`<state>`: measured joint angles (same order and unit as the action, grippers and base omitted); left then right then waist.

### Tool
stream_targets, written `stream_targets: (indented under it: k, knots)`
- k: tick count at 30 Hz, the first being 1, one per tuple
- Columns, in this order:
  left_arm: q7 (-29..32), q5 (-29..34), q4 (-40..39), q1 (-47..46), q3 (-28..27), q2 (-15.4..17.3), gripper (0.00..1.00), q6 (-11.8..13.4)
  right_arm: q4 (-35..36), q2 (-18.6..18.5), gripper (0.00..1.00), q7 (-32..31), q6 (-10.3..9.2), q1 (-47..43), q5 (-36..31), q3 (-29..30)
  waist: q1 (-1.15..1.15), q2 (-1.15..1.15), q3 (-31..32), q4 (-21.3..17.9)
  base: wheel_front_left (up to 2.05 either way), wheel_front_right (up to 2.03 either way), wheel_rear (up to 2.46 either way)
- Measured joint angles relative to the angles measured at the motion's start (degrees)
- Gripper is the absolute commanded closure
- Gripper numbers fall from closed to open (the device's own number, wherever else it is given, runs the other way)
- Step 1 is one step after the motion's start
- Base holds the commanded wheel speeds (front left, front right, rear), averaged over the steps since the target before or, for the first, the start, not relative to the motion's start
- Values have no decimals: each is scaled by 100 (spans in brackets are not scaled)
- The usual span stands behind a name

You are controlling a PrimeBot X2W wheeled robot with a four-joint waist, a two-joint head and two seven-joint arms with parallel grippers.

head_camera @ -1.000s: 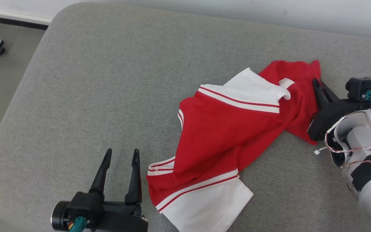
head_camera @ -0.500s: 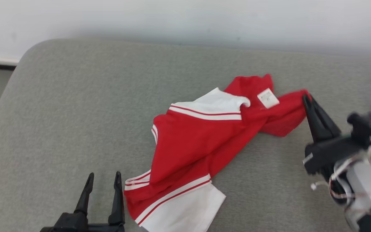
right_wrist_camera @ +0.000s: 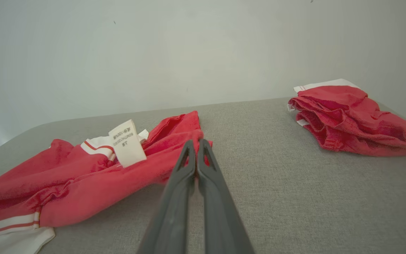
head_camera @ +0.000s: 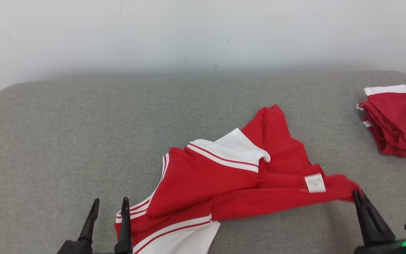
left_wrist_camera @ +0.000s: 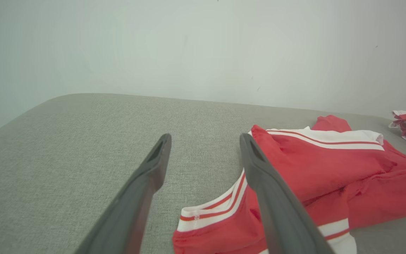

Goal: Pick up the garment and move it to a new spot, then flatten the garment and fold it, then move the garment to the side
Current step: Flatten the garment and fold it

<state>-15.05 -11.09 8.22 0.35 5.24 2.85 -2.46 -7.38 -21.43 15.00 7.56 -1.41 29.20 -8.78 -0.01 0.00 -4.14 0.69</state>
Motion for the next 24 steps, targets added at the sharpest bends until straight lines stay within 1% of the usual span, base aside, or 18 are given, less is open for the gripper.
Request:
stream_targets:
  k: [3, 5, 6, 11, 16, 24]
  knots:
    - [0, 0, 22, -2, -9, 0, 0, -8, -91, 75, 100, -1, -1, -269, -10, 113, 0, 0, 30, -70, 0, 0, 0]
    - [0, 0, 37, -3, -31, -1, 0, -15, -209, 151, 37, 0, 0, -319, -9, 153, 0, 0, 37, -101, 0, 0, 0]
    - [0, 0, 49, -3, -40, 0, 0, -24, -275, 193, 0, -2, 0, -332, -31, 174, 1, 0, 42, -114, 0, 0, 0]
    - [0, 1, 81, 24, -90, -1, 0, -55, -240, 424, 0, 1, 0, -300, -165, 355, 1, 0, 104, -168, 0, 0, 0]
    - [0, 53, 48, 98, -145, -1, 0, -47, 10, 635, 0, 11, -1, -247, -374, 510, 1, 0, 210, -197, 0, 0, 0]
    - [0, 127, -14, 208, -510, -1, 0, -109, 390, 835, 0, 11, -1, -282, -651, 577, 1, 0, 369, -221, 0, 0, 0]
